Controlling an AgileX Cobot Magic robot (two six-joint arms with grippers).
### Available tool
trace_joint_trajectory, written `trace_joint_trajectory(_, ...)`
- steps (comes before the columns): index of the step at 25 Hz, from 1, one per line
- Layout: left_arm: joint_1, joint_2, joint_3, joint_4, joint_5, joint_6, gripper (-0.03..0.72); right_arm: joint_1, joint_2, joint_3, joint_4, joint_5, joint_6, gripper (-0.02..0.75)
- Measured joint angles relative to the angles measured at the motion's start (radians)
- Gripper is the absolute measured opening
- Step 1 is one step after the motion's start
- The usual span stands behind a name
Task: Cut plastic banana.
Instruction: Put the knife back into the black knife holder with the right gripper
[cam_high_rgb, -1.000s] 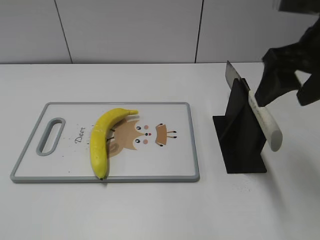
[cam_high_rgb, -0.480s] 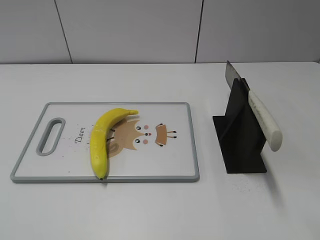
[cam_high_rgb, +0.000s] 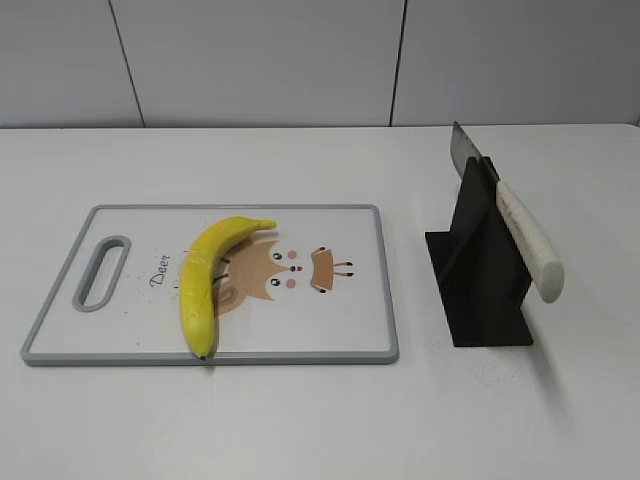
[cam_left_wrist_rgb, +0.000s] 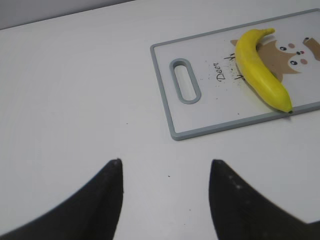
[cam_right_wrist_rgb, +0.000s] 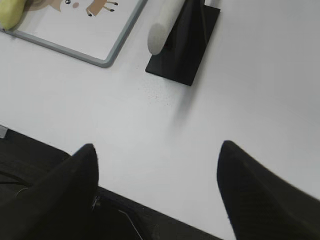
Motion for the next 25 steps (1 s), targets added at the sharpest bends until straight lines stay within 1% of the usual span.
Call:
trace_joint_trajectory(6, 0.0, 0.0, 0.0, 0.0, 0.0, 0.0, 0.523, 0.0, -0.235, 0.12, -0.011, -0.002, -0.003, 0.577)
trace_joint_trajectory(10, 0.0, 0.0, 0.0, 0.0, 0.0, 0.0, 0.523, 0.0, -0.385, 0.156, -0.011, -0.025, -0.003, 0.576)
trace_joint_trajectory(16, 0.0, 0.0, 0.0, 0.0, 0.0, 0.0, 0.523, 0.0, -0.409, 0.186, -0.012, -0.085, -0.006, 0.573)
trace_joint_trajectory(20, 0.0, 0.0, 0.0, 0.0, 0.0, 0.0, 0.523, 0.0, -0.409, 0.186, -0.012, -0.091, -0.007, 0.573)
trace_joint_trajectory(25, 0.0, 0.0, 0.0, 0.001, 0.0, 0.0, 0.501, 0.0, -0.409, 0.186, -0.012, -0.093, -0.007, 0.573)
